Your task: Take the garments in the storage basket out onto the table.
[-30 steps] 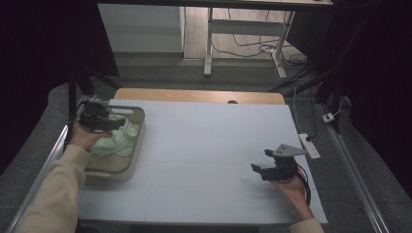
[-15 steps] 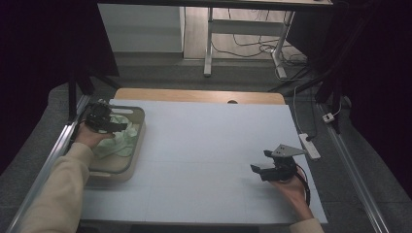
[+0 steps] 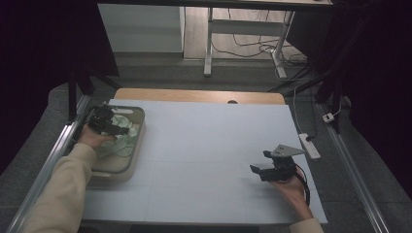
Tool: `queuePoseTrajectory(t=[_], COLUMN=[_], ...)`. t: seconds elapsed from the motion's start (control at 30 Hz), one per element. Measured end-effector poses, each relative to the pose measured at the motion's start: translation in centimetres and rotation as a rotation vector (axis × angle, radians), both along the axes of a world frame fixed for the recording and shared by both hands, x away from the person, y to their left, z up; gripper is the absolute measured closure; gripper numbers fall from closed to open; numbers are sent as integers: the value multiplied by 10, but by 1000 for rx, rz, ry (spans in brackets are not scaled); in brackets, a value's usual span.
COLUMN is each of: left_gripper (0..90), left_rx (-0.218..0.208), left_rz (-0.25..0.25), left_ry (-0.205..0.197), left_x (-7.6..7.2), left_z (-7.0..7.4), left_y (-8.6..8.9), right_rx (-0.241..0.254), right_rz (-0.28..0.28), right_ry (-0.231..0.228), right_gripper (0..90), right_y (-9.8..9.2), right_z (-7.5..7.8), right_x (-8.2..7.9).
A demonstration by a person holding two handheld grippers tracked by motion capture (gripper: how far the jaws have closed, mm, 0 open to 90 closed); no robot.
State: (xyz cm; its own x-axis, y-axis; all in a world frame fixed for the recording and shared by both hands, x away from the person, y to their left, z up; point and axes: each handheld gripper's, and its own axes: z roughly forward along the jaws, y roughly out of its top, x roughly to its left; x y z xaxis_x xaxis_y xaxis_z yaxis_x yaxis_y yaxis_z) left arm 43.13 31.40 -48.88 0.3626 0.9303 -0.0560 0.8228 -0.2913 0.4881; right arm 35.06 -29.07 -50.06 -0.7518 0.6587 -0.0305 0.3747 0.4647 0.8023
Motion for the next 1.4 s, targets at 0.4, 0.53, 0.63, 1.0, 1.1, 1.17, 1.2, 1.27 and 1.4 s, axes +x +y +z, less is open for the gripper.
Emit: queuePoseTrajectory(t=[0.4,0.53,0.63,1.0,1.1,1.17,1.2,1.27,1.4], left_gripper=[115,95,84,74,62,63,66,74,120], left_rx=[8,15,22,93,108,108,107,102,98], left_rz=[-12,-21,-22,-45,-53,-52,-51,-49,-56], left_ry=[63,86,103,141,150,151,152,155,149], left_x=[2,4,5,6,6,6,6,6,5], left_z=[-13,-16,-20,-29,-31,-31,-31,-31,-30], left_y=[-2,-1,-2,-7,-9,-9,-9,-9,-10], right_rx=[0,-2,1,-5,-2,-5,-7,-6,-6], right_rz=[-1,-6,-7,-8,-7,-7,-9,-8,-10], right_ry=[5,5,7,4,-13,-13,-9,-7,-9], right_gripper=[173,174,174,183,191,190,190,190,190], right_y=[0,0,0,0,1,1,1,0,0], right_z=[0,0,0,-1,1,1,0,0,0], right_x=[0,0,1,0,-1,-1,-1,-1,-1])
